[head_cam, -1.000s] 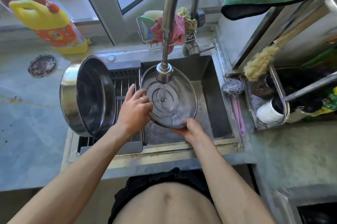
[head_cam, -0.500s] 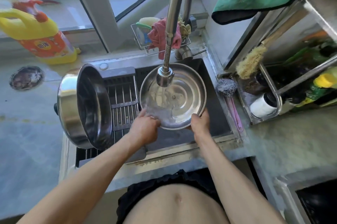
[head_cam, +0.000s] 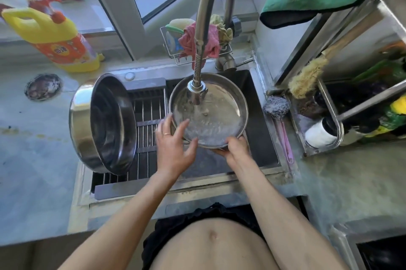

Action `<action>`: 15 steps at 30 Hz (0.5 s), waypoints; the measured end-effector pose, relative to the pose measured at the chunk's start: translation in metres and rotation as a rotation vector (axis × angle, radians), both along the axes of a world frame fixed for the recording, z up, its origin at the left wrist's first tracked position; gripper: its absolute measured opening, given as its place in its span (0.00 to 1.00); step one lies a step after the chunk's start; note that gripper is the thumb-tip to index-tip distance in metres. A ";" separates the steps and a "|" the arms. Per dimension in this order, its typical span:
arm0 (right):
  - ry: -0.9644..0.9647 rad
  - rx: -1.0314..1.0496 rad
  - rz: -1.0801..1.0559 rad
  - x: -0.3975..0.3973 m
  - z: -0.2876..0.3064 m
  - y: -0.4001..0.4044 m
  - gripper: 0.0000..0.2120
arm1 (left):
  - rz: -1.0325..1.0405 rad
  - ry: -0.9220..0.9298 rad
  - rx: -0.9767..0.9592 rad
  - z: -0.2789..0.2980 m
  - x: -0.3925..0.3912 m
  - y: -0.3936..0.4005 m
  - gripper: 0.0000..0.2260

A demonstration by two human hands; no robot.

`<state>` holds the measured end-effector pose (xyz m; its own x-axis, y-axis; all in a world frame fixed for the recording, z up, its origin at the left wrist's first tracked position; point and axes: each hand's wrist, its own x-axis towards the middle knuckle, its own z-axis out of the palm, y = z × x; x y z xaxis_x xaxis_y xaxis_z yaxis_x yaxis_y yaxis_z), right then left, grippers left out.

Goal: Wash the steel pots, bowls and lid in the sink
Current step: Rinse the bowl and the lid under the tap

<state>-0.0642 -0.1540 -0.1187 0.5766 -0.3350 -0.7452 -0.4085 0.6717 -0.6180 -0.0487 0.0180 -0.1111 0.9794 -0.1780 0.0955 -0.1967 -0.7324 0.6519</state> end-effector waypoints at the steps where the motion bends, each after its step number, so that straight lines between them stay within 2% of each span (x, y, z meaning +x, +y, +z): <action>1: 0.012 0.019 0.018 0.001 0.001 0.001 0.23 | 0.131 0.151 -0.156 0.005 -0.003 -0.004 0.30; 2: 0.027 0.036 0.033 0.001 0.002 0.001 0.21 | 0.217 0.325 -0.301 0.009 -0.004 -0.010 0.37; 3: 0.035 0.055 0.051 0.001 0.002 0.001 0.19 | 0.289 0.493 -0.469 0.013 -0.003 -0.016 0.40; 5: 0.042 0.066 0.109 0.001 -0.002 0.002 0.16 | 0.436 0.741 -0.806 0.019 0.003 -0.028 0.32; 6: 0.052 0.003 0.191 0.002 -0.004 -0.001 0.15 | 0.506 0.782 -0.874 0.022 0.007 -0.033 0.27; 7: 0.073 -0.133 0.315 0.003 -0.007 -0.005 0.16 | 0.559 0.783 -0.892 0.026 0.010 -0.036 0.25; 9: 0.113 -0.610 0.599 0.001 -0.013 -0.019 0.23 | 0.582 0.746 -0.878 0.030 0.016 -0.040 0.22; 11: -0.025 -1.015 0.753 -0.004 -0.017 -0.027 0.25 | 0.563 0.699 -0.819 0.038 0.019 -0.044 0.19; 13: -0.307 -1.162 0.941 -0.004 -0.016 -0.026 0.23 | 0.541 0.665 -0.768 0.046 0.024 -0.046 0.17; 15: -0.414 -1.174 1.277 -0.002 -0.016 -0.020 0.25 | 0.521 0.632 -0.704 0.054 0.031 -0.044 0.16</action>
<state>-0.0659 -0.1736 -0.1345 0.9479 0.2294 -0.2210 0.0186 -0.7326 -0.6804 -0.0177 -0.0258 -0.0570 0.8265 0.1725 -0.5358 0.5505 -0.0495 0.8333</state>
